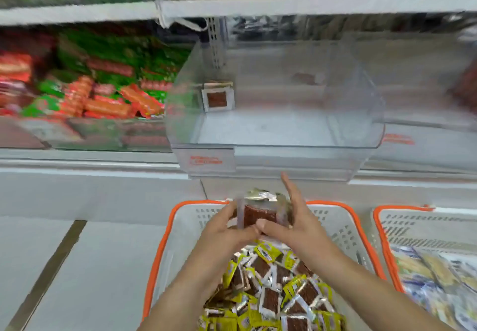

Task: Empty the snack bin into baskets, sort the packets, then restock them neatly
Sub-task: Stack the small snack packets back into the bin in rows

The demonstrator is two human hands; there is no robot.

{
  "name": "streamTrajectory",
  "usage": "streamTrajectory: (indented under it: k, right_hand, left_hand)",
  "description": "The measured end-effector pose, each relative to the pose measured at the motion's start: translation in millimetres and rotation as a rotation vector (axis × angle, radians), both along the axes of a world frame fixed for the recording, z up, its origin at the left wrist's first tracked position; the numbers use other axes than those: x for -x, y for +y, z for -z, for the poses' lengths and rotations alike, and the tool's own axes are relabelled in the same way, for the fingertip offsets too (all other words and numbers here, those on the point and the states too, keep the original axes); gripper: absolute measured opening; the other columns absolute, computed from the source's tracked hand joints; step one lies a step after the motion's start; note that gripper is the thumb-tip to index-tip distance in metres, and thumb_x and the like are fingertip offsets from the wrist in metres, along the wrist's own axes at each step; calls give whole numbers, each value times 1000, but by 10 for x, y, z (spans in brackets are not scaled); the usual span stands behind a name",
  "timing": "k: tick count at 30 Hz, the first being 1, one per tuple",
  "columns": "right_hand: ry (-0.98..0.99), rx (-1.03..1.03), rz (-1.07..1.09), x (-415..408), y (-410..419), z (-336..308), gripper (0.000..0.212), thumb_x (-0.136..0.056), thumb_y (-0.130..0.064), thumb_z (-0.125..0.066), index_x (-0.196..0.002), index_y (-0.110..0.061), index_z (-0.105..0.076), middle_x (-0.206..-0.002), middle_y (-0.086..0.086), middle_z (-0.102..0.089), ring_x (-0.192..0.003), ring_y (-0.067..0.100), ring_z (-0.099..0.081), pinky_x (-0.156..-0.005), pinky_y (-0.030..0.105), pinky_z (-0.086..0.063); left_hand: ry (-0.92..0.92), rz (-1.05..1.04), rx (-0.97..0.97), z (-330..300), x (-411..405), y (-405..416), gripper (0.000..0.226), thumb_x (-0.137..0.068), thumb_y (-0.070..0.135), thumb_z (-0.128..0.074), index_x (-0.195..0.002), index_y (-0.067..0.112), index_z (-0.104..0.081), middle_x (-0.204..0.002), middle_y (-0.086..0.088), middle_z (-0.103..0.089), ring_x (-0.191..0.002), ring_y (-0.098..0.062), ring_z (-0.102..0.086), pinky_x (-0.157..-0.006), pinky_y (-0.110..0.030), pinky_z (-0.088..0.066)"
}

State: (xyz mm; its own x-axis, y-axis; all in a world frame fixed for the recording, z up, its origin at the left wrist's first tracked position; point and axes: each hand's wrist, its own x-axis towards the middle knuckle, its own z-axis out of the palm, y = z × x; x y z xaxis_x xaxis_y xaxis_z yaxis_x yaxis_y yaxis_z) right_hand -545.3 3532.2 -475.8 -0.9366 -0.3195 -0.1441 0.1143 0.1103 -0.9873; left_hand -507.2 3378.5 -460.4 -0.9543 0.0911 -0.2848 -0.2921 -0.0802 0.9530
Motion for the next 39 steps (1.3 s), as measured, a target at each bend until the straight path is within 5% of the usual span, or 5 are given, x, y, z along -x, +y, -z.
streamTrajectory:
  k: [6,11,20,27,39]
  right_hand:
    - [247,-296,-195,249,-62,-1081,56,-53,-34,-90,-99,-25,-58,-80,-16,-70,-73,-4,-63,-69,14,-47]
    - [563,-637,-281,769,-280,-1617,61,-60,-45,-83,-114,-34,-54,-101,-17,-64,-93,2,-61,-77,16,-46]
    - [507,-1041,-294,1980,-818,-1029,71,-73,-37,-77,-134,-17,-45,-126,6,-58,-108,24,-56,-83,32,-48]
    - [515,-992,-340,2478,-1249,-797,71,-74,-30,-78,-135,-14,-44,-130,7,-56,-114,25,-55,-83,26,-43]
    - [221,-933,-94,2619,-1147,-576,66,-72,-39,-80,-121,-6,-51,-119,8,-58,-108,26,-55,-85,32,-48]
  left_hand:
    - [401,-146,382,-678,60,-212,70,-76,14,-76,-137,34,-48,-129,15,-51,-116,10,-50,-94,-24,-50]
    - [643,-127,819,-1054,522,-491,73,-84,36,-68,-147,28,-32,-142,17,-35,-133,-4,-35,-108,-24,-33]
    - [365,-514,815,-770,1198,-702,56,-101,34,-38,-150,15,-20,-154,-4,-31,-137,-22,-36,-106,-36,-34]
    - [441,-603,965,-612,1269,-767,50,-93,4,-41,-139,22,-35,-127,-2,-57,-105,-29,-58,-73,-37,-45]
    - [472,-651,957,-586,1258,-724,48,-92,3,-42,-137,22,-39,-124,0,-60,-107,-25,-58,-78,-38,-48]
